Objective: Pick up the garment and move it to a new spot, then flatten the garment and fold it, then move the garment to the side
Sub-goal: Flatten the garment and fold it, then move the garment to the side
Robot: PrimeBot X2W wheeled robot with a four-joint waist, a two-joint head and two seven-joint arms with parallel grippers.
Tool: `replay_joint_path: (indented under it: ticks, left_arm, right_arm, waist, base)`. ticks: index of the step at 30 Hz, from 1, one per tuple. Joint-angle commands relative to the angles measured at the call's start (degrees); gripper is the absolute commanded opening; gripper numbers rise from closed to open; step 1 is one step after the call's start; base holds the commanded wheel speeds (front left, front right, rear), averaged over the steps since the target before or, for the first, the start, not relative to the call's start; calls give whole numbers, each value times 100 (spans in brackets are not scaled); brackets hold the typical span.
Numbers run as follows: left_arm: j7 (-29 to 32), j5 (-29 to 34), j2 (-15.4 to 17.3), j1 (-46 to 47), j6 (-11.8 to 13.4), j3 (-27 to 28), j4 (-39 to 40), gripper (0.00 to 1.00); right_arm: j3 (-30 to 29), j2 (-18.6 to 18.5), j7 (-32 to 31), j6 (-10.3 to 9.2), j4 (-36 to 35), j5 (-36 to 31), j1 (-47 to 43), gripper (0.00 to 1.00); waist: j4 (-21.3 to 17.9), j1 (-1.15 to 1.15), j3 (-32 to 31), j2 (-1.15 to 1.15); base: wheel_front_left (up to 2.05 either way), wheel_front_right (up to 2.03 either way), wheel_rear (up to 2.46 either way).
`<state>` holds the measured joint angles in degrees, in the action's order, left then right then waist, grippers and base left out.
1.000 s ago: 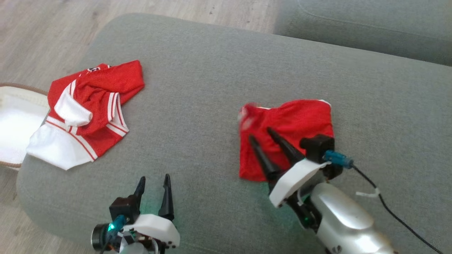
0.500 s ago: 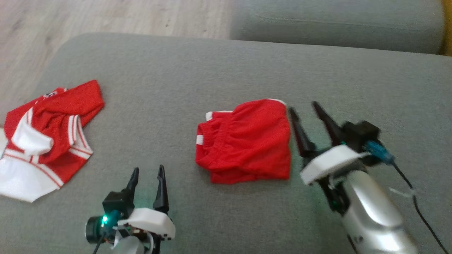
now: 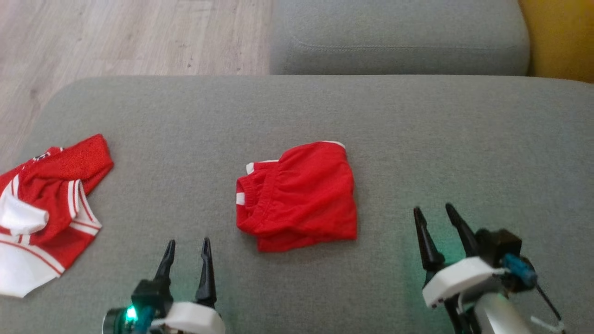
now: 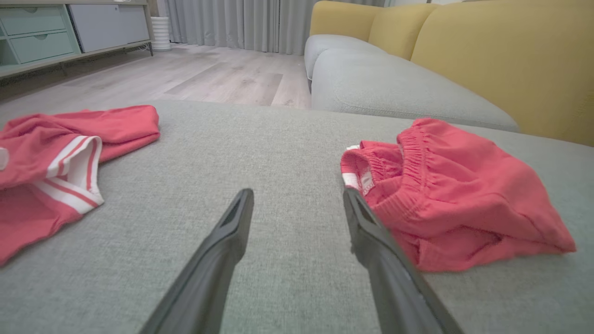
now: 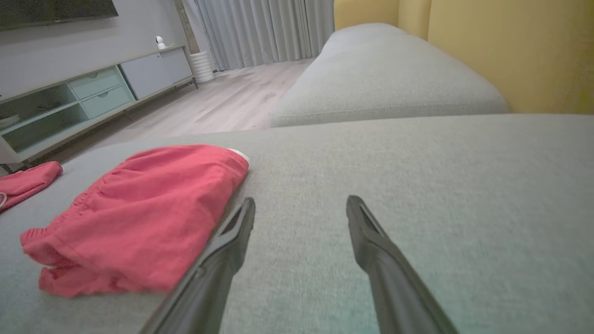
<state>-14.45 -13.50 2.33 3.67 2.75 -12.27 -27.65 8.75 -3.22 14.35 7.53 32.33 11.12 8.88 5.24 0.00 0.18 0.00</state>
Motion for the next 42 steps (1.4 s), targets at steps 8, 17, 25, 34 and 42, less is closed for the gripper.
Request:
replay_joint_path:
  ticks: [8, 17, 25, 34, 42]
  left_arm:
    - [-55, 190, 54, -69, 65, 250, 434, 100]
    - [-55, 98, 54, 208, -35, -84, 356, 100]
    - [-55, -119, 54, 612, -96, -441, 191, 100]
    - [-55, -277, 54, 786, -8, -630, 161, 100]
    - [-55, -121, 54, 865, -26, -484, 128, 100]
  right_arm:
    - [139, 34, 64, -4, -137, 122, -10, 100]
    - [738, 34, 64, -4, 40, 297, 608, 100]
    - [1328, 34, 64, -4, 615, 764, 1634, 100]
    - [1490, 34, 49, -4, 2075, 983, 2107, 44]
    - [1322, 34, 62, -4, 1962, 1026, 2240, 0]
  waist:
    - [-124, 0, -80, 0]
    - [116, 0, 416, 0]
    - [632, 0, 945, 0]
    - [886, 0, 1097, 0]
    - [289, 0, 1041, 0]
  base:
    - [0, 0, 0]
    - [0, 0, 0]
    - [0, 0, 0]
    - [0, 0, 0]
    - [0, 0, 0]
